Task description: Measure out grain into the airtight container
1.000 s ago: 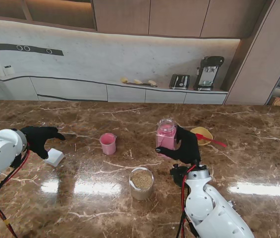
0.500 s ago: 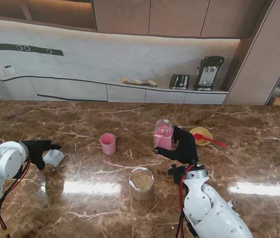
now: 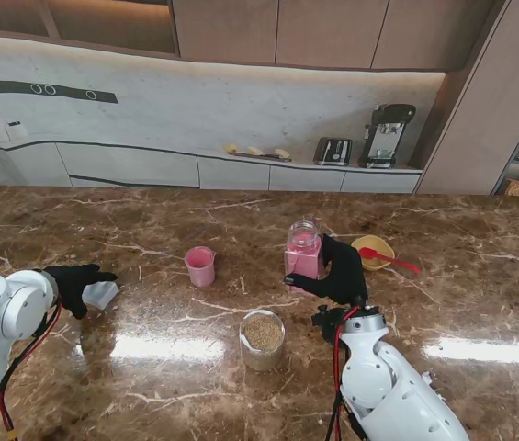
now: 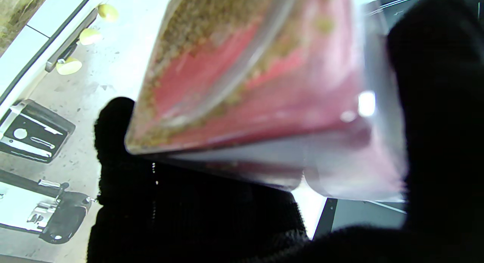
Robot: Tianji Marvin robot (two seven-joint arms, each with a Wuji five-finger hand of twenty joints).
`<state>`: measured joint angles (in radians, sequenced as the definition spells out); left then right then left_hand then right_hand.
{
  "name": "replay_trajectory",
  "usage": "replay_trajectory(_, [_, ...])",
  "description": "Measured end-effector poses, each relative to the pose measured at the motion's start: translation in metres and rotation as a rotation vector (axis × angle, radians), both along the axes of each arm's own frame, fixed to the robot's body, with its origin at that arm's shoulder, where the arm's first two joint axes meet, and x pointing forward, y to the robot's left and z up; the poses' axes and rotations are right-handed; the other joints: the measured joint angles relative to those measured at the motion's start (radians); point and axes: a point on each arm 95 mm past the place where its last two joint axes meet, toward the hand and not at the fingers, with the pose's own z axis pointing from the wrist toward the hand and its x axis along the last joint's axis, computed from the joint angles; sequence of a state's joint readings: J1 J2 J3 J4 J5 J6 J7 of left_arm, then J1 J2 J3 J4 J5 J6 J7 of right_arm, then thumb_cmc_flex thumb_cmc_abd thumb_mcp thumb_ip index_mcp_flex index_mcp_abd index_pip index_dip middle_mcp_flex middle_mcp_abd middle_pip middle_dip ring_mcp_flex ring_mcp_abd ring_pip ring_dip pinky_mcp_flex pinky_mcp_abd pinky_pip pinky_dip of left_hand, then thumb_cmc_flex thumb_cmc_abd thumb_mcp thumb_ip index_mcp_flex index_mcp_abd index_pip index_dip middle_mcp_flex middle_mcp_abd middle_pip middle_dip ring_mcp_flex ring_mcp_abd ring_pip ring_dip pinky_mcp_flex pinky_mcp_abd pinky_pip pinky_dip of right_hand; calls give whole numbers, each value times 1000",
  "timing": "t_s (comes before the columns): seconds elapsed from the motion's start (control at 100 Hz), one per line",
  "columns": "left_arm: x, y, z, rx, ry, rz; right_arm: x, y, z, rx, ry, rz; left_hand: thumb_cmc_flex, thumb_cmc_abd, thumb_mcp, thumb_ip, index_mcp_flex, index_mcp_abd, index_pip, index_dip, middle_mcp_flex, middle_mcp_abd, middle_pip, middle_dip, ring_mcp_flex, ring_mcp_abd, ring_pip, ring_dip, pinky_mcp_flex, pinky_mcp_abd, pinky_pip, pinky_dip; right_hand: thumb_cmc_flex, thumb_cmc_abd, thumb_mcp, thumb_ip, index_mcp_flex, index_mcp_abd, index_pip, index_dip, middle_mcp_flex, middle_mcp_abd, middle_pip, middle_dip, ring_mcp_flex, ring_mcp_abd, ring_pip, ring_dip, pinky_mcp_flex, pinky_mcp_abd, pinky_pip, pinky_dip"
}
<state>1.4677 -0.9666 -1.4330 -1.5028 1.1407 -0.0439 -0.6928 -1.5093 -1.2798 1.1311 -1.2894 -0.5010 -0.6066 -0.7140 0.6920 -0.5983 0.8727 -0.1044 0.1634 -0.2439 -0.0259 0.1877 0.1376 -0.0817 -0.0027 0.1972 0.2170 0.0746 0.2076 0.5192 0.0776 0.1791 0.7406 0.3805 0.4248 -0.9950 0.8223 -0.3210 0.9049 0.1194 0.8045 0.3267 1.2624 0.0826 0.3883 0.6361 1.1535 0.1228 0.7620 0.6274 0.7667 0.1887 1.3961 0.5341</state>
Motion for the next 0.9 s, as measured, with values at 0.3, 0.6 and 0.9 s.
replay_trajectory(0.3, [5,3,-11,4,-45,-8,-1,0,-1,-4,6,1,-1,-46,21,0,7,9,267,395,15,-2,183,354,125,0,188,212,93,-100,139,60,0,0,0,0,0,0,0,0,0,0,0,0,0,0,0,-1,0,0,0,0])
replay_trajectory(0.6, [7,0,-20,12,-91,-22,-1,0,-2,-5,8,1,-21,-65,21,0,-48,56,556,591,32,0,441,490,235,1,337,350,190,-124,244,90,0,0,0,0,0,0,0,0,0,0,0,0,0,0,0,-2,0,0,0,0])
replay_trajectory(0.9, [12,-4,-29,-24,-167,-21,-1,-1,-2,-4,9,1,-21,-173,19,-8,100,142,866,579,231,60,576,505,404,13,403,351,335,-121,326,100,0,0,0,0,0,0,0,0,0,0,0,0,0,0,5,-12,0,0,0,0])
